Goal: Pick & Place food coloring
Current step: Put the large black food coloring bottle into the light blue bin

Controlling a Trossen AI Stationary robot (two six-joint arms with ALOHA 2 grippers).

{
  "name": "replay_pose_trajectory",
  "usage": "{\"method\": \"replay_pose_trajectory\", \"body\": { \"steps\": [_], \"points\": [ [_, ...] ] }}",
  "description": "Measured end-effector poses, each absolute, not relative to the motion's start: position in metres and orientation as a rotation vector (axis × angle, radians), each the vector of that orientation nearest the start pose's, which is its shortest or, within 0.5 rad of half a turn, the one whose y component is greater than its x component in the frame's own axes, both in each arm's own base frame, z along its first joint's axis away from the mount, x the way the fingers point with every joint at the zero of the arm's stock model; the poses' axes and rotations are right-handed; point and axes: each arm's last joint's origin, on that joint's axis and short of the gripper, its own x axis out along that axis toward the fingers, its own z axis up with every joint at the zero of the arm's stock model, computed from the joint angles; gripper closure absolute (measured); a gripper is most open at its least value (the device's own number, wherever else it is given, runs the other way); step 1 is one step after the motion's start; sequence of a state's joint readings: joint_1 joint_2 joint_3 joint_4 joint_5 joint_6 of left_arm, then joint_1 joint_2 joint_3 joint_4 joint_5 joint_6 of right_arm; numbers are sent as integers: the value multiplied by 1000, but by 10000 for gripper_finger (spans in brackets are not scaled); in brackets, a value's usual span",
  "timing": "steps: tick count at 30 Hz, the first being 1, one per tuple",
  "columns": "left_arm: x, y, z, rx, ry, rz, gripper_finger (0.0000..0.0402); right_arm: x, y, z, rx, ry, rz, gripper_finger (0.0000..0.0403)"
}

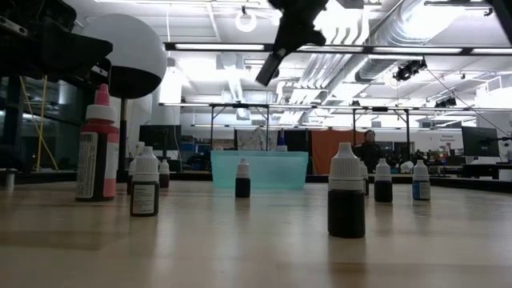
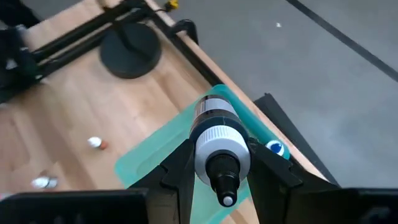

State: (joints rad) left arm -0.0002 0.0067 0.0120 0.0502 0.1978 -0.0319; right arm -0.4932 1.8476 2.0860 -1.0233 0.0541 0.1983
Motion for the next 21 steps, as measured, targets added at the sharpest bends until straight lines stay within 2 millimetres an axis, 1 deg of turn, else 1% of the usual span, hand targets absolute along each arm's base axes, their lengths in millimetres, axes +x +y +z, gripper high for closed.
{"method": "replay_pose_trajectory", "body": {
  "steps": [3, 10, 15, 21],
  "points": [
    [97, -6, 172, -26, -52, -199, 401, 351, -197, 390, 405, 745, -619, 290],
    [97, -6, 172, -26, -52, -199, 401, 375, -222, 344, 493, 821, -658, 287],
    [97, -6, 172, -26, -52, -199, 401, 386, -229, 320, 544, 875, -636, 289],
    [97, -6, 172, -26, -52, -199, 401, 392, -231, 292, 585, 995, -612, 289]
  ]
}}
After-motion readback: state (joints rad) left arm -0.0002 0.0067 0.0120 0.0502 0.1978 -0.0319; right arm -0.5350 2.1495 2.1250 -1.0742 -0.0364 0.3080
